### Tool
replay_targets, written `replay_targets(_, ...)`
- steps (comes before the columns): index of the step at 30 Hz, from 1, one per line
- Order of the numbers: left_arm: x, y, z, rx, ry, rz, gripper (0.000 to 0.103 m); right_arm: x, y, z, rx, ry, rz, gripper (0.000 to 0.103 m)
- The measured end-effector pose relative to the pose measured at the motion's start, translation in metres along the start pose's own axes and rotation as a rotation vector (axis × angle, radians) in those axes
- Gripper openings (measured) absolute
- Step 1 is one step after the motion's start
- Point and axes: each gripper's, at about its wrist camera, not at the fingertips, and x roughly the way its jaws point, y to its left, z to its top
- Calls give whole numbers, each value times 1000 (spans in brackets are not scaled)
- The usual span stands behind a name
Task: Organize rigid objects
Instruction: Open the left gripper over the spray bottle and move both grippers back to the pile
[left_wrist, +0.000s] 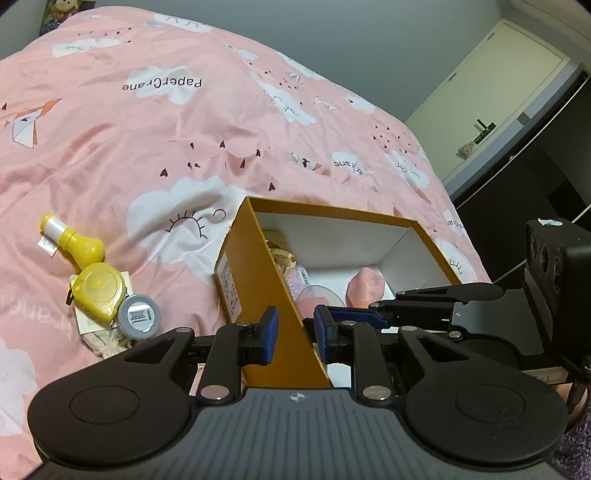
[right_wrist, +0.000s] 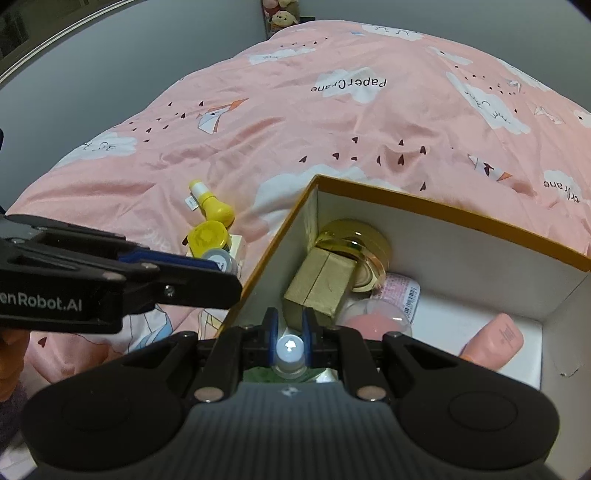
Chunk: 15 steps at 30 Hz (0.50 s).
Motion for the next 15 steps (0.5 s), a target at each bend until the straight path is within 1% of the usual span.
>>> replay_targets(1,0,0,0,-1,1,1,27,0,0,0,1,0,-3,12)
replay_targets(4,-1,-1,-2,-1,-2,-1,27,-3,1,1,13,-13,-4,22)
replay_targets(6,-3,0,-2,-5,-8,6,27,-6,1,2,11,-24,-9,24)
replay_targets(7,-4,0,-2,-4,-11,10,27,-8,2,2,10,-27,-15,27)
replay_targets(10,-9,1,-2,-7,-29,16,27,-14,4,3,2,-40,-37,30)
replay_targets(12,-13,2,-1,-12,-42,15,28,-19,6,4,1,-54,-52,33)
replay_targets(14,-19,4,0,-13,-60,20,30,-25,8,6,-5,-79,-73,41)
replay_targets(15,-22,5,1,-13,-72,27,30,-28,10,7,-10,-92,-84,42)
